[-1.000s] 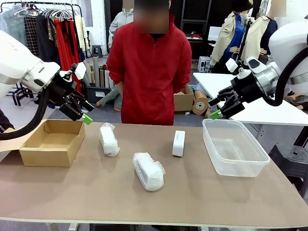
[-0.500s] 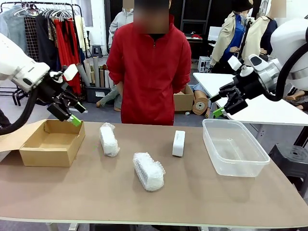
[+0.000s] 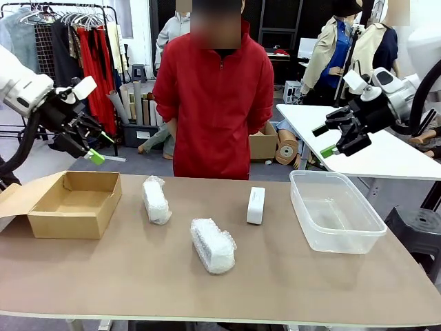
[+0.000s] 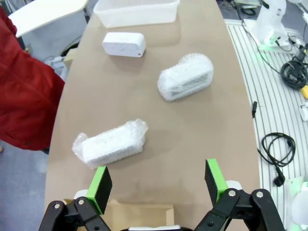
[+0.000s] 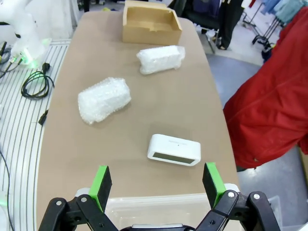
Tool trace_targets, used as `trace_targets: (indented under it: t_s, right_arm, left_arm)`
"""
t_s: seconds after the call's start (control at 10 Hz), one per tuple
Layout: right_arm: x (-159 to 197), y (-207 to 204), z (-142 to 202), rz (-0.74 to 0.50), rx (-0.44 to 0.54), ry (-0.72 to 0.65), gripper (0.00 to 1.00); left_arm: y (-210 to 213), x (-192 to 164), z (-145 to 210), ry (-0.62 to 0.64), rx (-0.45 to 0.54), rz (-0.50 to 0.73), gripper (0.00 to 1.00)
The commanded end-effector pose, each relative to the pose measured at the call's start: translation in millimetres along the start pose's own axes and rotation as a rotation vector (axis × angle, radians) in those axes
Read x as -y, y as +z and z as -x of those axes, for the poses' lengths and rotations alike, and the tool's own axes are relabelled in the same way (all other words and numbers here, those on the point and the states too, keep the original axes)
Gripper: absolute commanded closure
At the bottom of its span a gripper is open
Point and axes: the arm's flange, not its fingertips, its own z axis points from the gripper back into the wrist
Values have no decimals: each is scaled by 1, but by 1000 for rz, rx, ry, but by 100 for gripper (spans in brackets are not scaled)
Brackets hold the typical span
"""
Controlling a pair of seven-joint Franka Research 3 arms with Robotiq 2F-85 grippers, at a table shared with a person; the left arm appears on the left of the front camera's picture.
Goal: Separate and place wrapped and unwrapped clocks.
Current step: Pick up the Digital clock indicated by the person.
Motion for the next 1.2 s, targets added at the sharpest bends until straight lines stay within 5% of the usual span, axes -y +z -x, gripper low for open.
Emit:
trace_targets:
  t_s: [0.0, 1.1]
  right_arm:
    - [10, 5, 5, -20, 49, 8, 0]
    - [36, 18, 24, -87, 38, -112, 0]
  left_arm:
    - [5, -12, 0, 13, 25, 5, 0]
    - [27, -31, 14, -13, 25, 57, 0]
